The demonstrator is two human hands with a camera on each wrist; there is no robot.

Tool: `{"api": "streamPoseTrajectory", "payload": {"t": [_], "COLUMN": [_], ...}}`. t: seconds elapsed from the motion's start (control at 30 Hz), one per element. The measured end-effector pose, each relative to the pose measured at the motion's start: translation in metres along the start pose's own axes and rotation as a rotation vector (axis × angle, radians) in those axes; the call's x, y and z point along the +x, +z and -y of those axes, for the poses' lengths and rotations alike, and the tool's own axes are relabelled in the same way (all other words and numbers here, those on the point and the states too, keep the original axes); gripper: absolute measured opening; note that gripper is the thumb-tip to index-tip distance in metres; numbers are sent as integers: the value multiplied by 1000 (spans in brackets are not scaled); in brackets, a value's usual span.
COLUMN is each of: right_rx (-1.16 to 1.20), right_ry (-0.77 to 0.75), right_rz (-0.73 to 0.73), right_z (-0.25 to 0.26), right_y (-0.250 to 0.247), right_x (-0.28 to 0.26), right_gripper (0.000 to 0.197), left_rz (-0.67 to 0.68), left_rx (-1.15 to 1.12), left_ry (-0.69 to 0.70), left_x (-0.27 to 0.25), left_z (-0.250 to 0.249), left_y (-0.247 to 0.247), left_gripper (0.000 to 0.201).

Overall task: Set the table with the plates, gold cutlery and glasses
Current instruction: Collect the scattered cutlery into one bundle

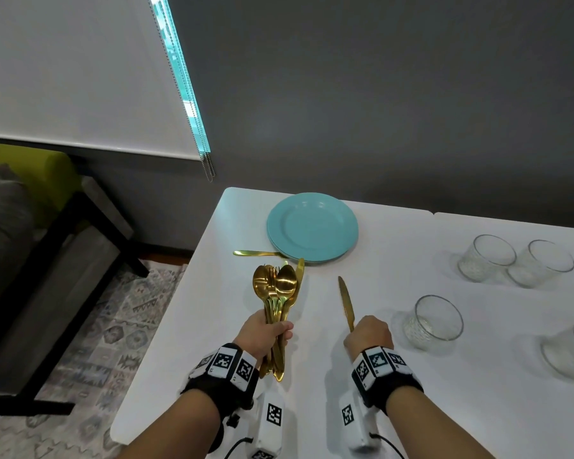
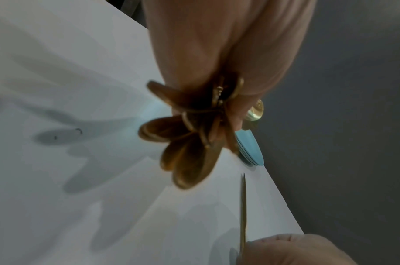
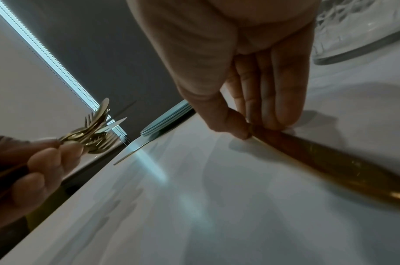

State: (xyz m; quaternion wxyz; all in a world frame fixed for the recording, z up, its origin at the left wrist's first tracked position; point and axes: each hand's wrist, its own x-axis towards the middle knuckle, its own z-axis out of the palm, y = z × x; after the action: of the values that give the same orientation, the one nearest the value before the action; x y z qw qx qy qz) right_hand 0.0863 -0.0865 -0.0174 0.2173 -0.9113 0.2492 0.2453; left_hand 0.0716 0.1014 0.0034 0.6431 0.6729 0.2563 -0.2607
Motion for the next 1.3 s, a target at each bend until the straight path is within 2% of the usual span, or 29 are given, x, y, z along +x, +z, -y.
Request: {"api": "streamPoseTrajectory", "payload": {"t": [0.07,0.13,0.23,0.3,0.37,0.5,0.67,0.8,0.93,1.03,1.13,1.2,1.3], "right_rx": [54,128,241,494,685,763,693,592,413,242,149,93,-153], "right_ry": [48,69,51,26,20,-48,-113,-149,-229,-328,-408,-451,-546], "right_rz": [16,36,164,270,347,442,474,531,515,460,480,422,225], "right_z": [-2,-2,6,16,29,55,75,86,98,108,120,132,153], "right_y": [0,0,4,8,8,7,14,15,16,14,5,-2,-2], "right_x": [-2,-8,-17,-23,-30,-38,-41,-41,-34,-25,-10,3,26], "right_gripper": [28,32,18,4,8,9,10,16,15,5,17,19,20], "left_rz": [1,1,5,-6,-22,-34,-5,42,10,28,-9,-65,-150], "left_rx": [-23,-49,-77,-69,-21,51,44,23,64,38,20,-15,-56], "left_ry": [2,8,16,18,12,14,41,36,40,10,6,14,25], "left_x": [-2,-3,-5,-6,-5,-8,-6,7,5,8,12,18,25], "left_z": [-1,0,0,-1,0,0,1,5,-7,-12,-16,-18,-21], "left_y": [-1,-2,-3,-3,-4,-8,-18,-30,-37,-42,-48,-54,-64], "left_gripper": [4,4,3,3,4,5,10,24,15,16,16,15,15]}}
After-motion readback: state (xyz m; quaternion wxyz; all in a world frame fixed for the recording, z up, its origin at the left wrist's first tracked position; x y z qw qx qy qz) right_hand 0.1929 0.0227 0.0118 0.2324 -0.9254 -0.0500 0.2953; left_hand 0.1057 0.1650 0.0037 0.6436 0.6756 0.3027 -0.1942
